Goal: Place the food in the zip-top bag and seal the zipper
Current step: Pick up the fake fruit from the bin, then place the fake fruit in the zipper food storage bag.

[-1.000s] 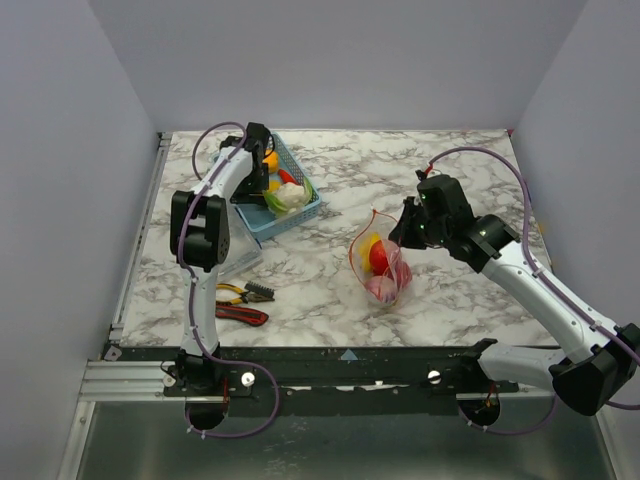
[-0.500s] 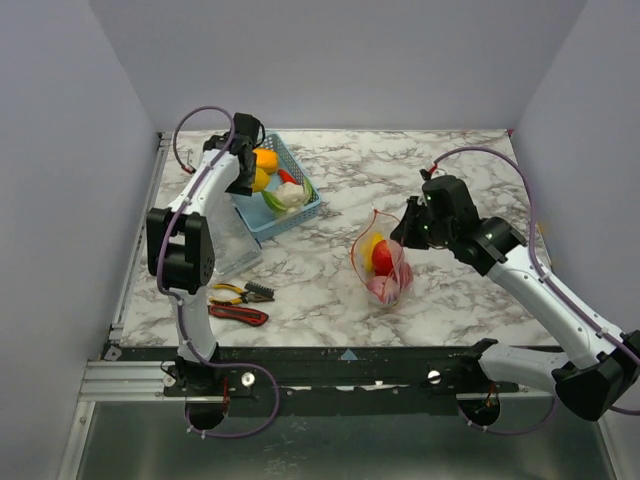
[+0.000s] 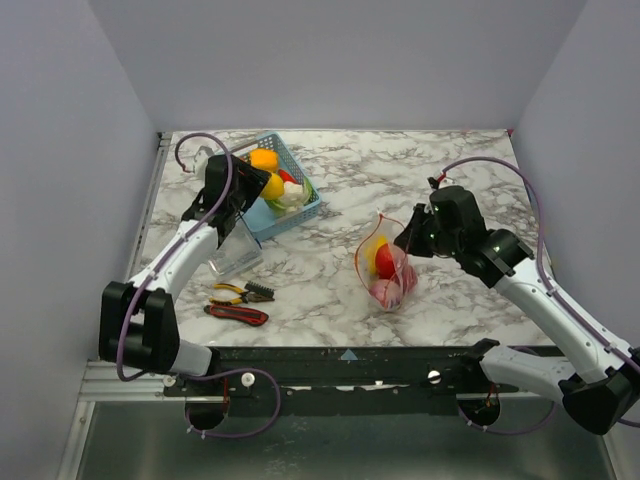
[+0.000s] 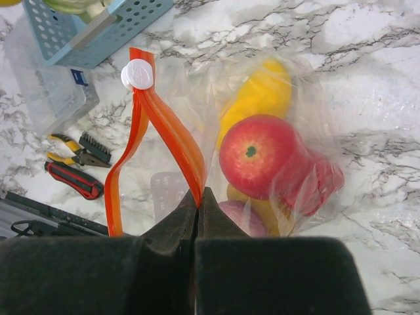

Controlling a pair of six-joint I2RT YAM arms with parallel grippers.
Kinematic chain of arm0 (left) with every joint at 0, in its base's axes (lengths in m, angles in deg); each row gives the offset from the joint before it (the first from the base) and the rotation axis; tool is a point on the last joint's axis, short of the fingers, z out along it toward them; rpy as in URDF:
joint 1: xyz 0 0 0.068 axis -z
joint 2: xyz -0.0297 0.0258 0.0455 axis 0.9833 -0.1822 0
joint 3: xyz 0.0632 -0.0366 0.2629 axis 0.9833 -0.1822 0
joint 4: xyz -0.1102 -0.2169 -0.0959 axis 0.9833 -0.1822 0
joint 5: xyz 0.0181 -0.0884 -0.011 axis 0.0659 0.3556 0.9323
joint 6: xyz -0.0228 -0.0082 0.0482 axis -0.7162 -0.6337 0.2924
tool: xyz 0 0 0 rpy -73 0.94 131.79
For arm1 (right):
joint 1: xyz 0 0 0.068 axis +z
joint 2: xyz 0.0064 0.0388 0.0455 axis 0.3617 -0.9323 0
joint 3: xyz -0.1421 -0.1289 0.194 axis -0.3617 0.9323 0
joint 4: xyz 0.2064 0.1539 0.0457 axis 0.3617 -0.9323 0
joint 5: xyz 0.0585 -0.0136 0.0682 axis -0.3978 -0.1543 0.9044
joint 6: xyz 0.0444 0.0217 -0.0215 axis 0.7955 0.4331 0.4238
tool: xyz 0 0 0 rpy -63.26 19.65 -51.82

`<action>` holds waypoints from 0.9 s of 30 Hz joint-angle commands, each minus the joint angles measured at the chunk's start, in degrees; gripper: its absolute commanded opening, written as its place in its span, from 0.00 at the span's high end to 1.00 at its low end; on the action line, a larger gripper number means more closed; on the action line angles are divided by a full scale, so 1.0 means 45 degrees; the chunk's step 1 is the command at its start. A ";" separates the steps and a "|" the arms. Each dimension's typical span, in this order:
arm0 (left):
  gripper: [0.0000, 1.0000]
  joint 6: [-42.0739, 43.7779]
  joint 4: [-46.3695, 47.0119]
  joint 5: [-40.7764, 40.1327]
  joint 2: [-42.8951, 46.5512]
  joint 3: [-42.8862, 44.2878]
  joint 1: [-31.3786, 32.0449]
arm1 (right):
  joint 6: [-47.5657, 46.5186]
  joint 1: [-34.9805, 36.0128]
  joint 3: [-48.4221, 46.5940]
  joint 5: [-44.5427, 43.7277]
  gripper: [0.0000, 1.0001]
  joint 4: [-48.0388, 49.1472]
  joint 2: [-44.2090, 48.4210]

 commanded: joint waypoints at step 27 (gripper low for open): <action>0.92 0.8377 0.4114 0.6332 0.5412 -0.3434 0.7210 | 0.0605 -0.0055 0.0426 0.0130 0.99 0.1137 0.0748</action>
